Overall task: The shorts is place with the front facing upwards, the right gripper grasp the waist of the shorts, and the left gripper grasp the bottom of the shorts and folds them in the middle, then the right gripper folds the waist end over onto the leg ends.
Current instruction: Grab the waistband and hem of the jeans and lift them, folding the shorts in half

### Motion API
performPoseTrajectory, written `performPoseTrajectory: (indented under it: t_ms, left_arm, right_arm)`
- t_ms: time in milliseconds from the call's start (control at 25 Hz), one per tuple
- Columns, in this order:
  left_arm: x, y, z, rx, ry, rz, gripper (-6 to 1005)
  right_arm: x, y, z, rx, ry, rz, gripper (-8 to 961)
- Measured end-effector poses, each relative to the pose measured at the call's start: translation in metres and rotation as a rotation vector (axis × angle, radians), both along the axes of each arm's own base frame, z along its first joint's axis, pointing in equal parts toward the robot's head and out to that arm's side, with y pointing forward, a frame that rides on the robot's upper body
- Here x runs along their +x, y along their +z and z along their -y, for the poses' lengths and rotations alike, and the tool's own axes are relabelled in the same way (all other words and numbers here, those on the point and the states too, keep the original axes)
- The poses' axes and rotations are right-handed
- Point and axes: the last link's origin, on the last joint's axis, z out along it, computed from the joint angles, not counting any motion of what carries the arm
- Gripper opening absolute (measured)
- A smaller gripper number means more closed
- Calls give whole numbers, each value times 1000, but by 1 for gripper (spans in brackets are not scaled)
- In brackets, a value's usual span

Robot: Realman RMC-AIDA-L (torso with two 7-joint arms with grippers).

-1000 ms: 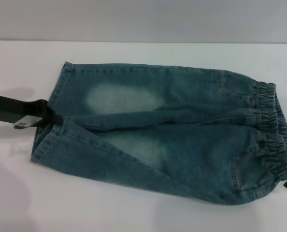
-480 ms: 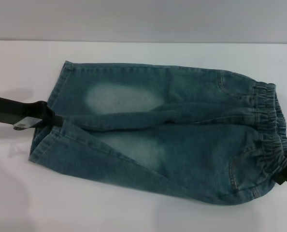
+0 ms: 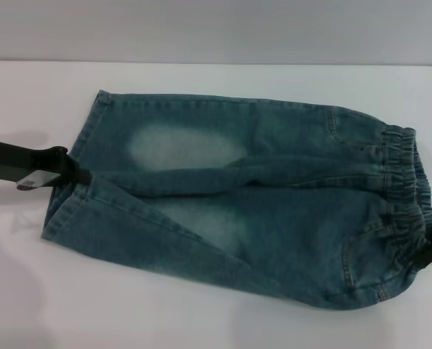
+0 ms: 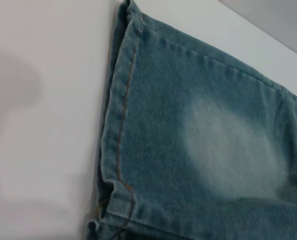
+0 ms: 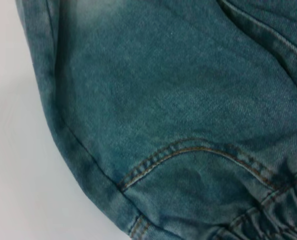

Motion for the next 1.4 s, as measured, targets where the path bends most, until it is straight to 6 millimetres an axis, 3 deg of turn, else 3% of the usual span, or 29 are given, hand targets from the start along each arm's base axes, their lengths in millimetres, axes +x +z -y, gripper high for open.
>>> performPoseTrajectory:
  t_ms: [240, 440, 840, 1000, 1400]
  left_arm:
    - [0, 3, -4, 19, -1, -6, 16]
    - [-1, 7, -7, 39, 5, -19, 16]
    - [2, 16, -20, 98, 7, -49, 16]
    - [9, 19, -27, 112, -11, -58, 17]
    - [26, 24, -48, 168, -43, -82, 17]
  right_arm:
    - [1, 1, 1, 0, 1, -5, 90]
    - [5, 4, 3, 6, -9, -12, 3]
    - [11, 37, 11, 101, 24, -269, 3]
    - [10, 42, 20, 115, 50, -392, 3]
    - [29, 53, 28, 317, 30, -553, 2]
